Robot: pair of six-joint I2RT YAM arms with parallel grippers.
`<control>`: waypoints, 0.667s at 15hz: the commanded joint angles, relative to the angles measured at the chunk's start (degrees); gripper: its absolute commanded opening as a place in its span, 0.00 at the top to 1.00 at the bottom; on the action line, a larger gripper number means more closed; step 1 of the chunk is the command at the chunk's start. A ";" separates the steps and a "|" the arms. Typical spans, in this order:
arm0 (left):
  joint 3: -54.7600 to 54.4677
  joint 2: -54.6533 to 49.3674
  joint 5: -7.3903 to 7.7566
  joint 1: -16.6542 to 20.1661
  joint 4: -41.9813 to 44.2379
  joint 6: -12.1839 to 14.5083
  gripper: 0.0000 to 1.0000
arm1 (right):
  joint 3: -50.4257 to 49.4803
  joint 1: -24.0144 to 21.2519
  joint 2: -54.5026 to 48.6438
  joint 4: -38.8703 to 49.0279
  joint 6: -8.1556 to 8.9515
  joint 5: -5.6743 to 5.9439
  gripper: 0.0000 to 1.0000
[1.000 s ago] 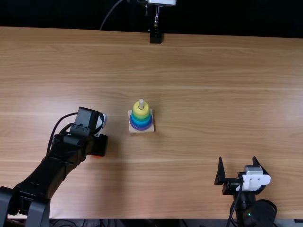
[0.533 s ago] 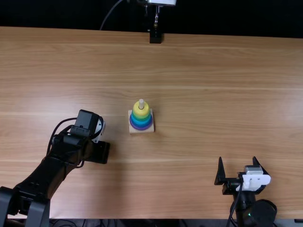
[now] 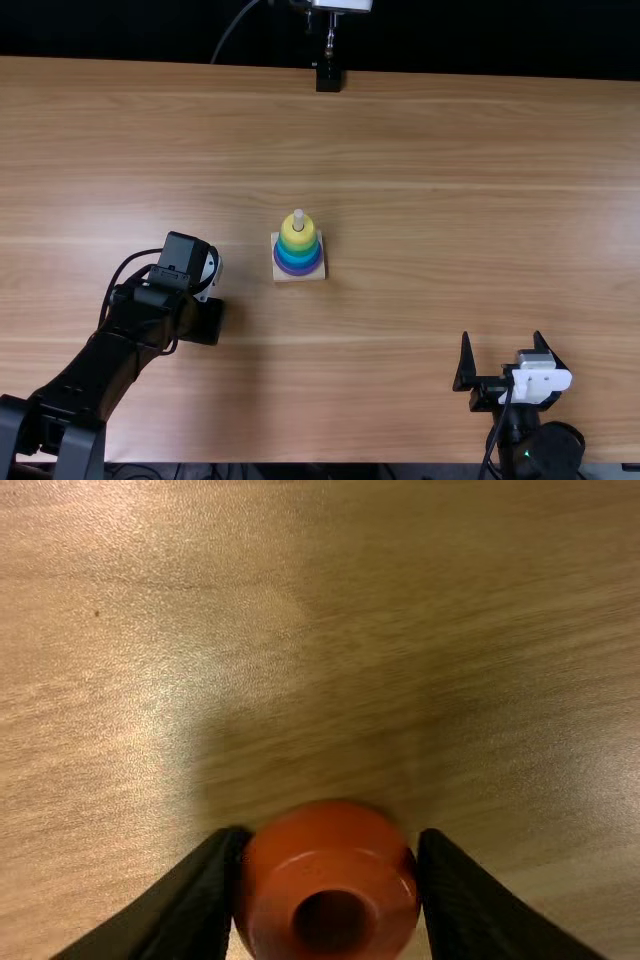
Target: Build the Hanoi tower: stack the rings onto the peg from bottom to top in this color order: purple, dark blue, light blue, dark green, light green, yellow, orange.
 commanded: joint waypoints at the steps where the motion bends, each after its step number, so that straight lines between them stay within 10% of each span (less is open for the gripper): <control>1: -0.74 -0.62 -0.14 0.24 -0.16 0.97 1.00 | -3.20 -0.32 -0.73 -3.93 -0.11 -0.30 0.00; 5: 7.97 -0.71 -0.25 0.33 -3.75 0.76 1.00 | -3.20 -0.32 -0.73 -3.93 -0.11 -0.30 0.00; 10: 34.95 5.01 -0.14 0.24 -32.12 0.13 1.00 | -3.20 -0.32 -0.73 -3.93 -0.11 -0.30 0.00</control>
